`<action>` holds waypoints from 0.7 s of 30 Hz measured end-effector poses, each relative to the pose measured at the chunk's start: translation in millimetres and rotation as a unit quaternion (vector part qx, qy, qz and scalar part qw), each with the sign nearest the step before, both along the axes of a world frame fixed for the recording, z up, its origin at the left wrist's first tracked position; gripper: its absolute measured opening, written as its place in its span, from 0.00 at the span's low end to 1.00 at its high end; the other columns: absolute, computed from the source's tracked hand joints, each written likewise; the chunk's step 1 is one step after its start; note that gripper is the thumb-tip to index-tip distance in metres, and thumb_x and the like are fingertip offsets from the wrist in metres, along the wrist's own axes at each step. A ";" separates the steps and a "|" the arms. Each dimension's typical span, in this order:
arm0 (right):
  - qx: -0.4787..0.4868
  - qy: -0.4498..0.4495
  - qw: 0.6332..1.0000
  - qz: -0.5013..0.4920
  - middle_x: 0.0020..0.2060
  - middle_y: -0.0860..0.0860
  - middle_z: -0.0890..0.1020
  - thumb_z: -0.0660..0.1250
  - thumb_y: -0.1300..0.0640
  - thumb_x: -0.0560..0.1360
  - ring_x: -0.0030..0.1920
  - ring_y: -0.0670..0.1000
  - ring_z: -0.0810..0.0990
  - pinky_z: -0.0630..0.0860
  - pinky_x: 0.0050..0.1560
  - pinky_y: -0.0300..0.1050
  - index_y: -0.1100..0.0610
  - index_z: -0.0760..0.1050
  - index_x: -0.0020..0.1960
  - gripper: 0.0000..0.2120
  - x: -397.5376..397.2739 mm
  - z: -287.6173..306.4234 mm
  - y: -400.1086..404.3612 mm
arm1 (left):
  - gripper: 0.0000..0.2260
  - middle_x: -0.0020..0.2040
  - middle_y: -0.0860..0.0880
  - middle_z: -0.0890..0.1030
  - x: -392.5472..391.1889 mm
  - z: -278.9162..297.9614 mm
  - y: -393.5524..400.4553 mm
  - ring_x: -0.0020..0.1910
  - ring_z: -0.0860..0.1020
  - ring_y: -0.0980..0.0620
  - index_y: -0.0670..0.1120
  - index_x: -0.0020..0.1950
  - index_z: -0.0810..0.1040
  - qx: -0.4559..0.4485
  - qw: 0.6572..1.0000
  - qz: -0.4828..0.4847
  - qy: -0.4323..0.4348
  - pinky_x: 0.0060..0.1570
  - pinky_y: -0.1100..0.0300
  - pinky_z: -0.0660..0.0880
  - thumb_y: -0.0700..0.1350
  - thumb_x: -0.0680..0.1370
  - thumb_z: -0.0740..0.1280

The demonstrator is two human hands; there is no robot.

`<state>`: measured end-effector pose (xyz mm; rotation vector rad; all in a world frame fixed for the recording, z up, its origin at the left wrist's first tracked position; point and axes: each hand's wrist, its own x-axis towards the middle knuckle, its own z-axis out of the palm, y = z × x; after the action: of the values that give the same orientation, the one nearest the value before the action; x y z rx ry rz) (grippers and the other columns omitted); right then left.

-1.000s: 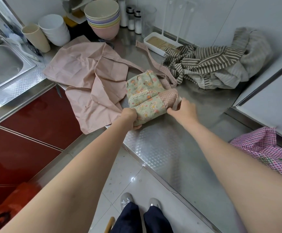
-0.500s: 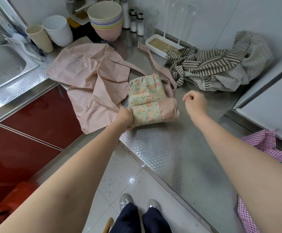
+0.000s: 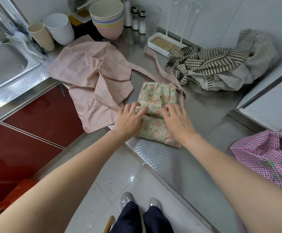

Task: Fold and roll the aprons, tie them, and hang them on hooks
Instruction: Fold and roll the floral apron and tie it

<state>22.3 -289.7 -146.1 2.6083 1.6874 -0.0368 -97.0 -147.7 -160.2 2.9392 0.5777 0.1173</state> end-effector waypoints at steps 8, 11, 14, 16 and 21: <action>-0.108 0.083 0.989 0.061 0.62 0.54 0.70 0.60 0.36 0.73 0.64 0.54 0.67 0.64 0.64 0.50 0.60 0.66 0.65 0.32 -20.0 0.1 -3.9 | 0.40 0.78 0.49 0.45 -27.5 -4.5 11.2 0.77 0.45 0.52 0.46 0.77 0.42 0.039 0.958 -0.171 0.228 0.74 0.53 0.41 0.67 0.75 0.50; -0.164 0.044 0.984 0.050 0.66 0.54 0.63 0.65 0.33 0.68 0.67 0.56 0.62 0.64 0.65 0.55 0.60 0.58 0.70 0.42 -28.0 -7.3 -4.6 | 0.44 0.78 0.47 0.49 -28.2 -7.9 7.8 0.77 0.50 0.50 0.46 0.77 0.45 0.084 0.964 -0.164 0.190 0.74 0.52 0.46 0.60 0.72 0.66; -0.177 0.078 0.981 0.033 0.66 0.55 0.62 0.69 0.39 0.68 0.66 0.57 0.62 0.68 0.64 0.55 0.59 0.57 0.70 0.40 -24.0 -8.3 0.6 | 0.45 0.68 0.41 0.69 -27.5 -14.1 7.1 0.65 0.70 0.41 0.46 0.74 0.64 0.068 0.981 -0.147 0.105 0.66 0.49 0.66 0.56 0.61 0.75; -0.184 0.114 0.976 0.037 0.65 0.56 0.64 0.71 0.45 0.67 0.65 0.57 0.63 0.70 0.62 0.53 0.59 0.59 0.69 0.38 -17.0 -4.4 8.9 | 0.42 0.66 0.40 0.69 -26.8 -14.3 11.9 0.63 0.69 0.40 0.45 0.73 0.65 0.013 0.986 -0.134 0.095 0.64 0.50 0.66 0.54 0.62 0.75; -0.175 0.264 0.948 -0.015 0.55 0.54 0.74 0.72 0.48 0.67 0.49 0.51 0.72 0.70 0.44 0.43 0.59 0.67 0.61 0.29 13.8 14.3 24.4 | 0.33 0.58 0.42 0.77 -18.8 8.0 26.5 0.56 0.76 0.44 0.41 0.67 0.72 -0.220 0.971 -0.038 0.081 0.55 0.60 0.69 0.57 0.68 0.72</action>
<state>36.0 -265.3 -131.8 2.4746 1.5674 -1.0188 -115.8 -121.1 -152.2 2.5438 0.4425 -0.2334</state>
